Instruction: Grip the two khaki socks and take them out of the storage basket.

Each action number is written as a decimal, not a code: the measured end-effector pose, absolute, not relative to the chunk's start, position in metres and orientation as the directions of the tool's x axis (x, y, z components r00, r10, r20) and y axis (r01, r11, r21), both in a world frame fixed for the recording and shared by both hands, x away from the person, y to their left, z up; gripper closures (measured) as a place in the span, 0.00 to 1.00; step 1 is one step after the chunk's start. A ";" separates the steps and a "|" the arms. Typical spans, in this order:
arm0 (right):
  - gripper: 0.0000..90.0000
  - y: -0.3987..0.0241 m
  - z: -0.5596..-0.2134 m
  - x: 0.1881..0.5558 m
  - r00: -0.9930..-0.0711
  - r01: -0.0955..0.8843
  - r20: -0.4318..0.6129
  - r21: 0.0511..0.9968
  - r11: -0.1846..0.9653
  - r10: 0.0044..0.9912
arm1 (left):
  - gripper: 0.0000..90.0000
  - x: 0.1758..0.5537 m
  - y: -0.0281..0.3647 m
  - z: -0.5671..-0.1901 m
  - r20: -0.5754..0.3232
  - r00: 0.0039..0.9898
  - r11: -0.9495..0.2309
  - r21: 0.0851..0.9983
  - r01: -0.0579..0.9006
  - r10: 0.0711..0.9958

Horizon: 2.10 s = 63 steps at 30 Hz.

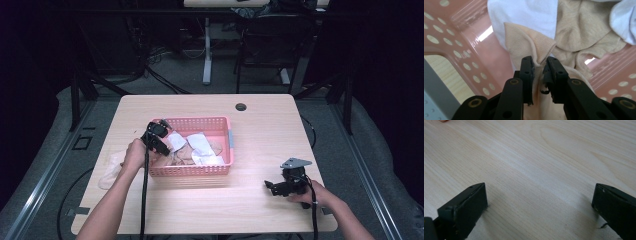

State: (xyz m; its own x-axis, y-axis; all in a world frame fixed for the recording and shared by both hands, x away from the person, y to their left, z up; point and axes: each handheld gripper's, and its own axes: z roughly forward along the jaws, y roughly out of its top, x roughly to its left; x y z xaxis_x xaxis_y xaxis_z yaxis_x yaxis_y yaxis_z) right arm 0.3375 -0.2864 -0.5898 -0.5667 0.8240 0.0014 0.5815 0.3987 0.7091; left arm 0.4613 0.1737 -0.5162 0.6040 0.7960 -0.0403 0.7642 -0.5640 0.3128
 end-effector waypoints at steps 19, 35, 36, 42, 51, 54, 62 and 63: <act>0.00 -0.287 -0.590 0.338 -0.569 0.581 0.002 0.709 0.400 0.823 | 0.87 0.449 0.189 -0.466 -0.028 0.613 -0.536 0.454 0.712 0.790; 0.00 -0.287 -0.590 0.337 -0.568 0.582 0.005 0.710 0.397 0.823 | 0.87 0.453 0.186 -0.430 -0.005 0.631 -0.547 0.494 0.676 0.776; 0.00 -0.287 -0.590 0.337 -0.568 0.582 0.005 0.710 0.397 0.823 | 0.87 0.453 0.186 -0.430 -0.005 0.631 -0.547 0.494 0.676 0.776; 0.00 -0.287 -0.590 0.337 -0.568 0.582 0.005 0.710 0.397 0.823 | 0.87 0.451 0.193 -0.418 -0.005 0.626 -0.535 0.513 0.671 0.780; 0.00 -0.287 -0.590 0.338 -0.569 0.581 0.003 0.709 0.400 0.822 | 0.87 0.445 0.211 -0.400 0.013 0.602 -0.518 0.527 0.674 0.798; 0.00 -0.287 -0.590 0.338 -0.569 0.582 0.003 0.709 0.399 0.822 | 0.87 0.444 0.215 -0.397 0.013 0.598 -0.513 0.528 0.676 0.801; 0.00 -0.287 -0.590 0.338 -0.569 0.581 0.003 0.709 0.400 0.822 | 0.87 0.439 0.237 -0.387 0.025 0.569 -0.492 0.531 0.689 0.822; 0.00 -0.287 -0.590 0.338 -0.569 0.582 0.004 0.708 0.400 0.822 | 0.87 0.438 0.242 -0.386 0.027 0.563 -0.489 0.529 0.693 0.826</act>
State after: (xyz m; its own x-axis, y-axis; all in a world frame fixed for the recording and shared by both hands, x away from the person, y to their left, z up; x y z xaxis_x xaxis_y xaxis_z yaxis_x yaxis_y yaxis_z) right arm 0.3377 -0.2868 -0.5898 -0.5690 0.8224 0.0035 0.5820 0.3996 0.7083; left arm 0.4380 0.2423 -0.3857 0.5625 0.8263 0.0272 0.6933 -0.4894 0.5290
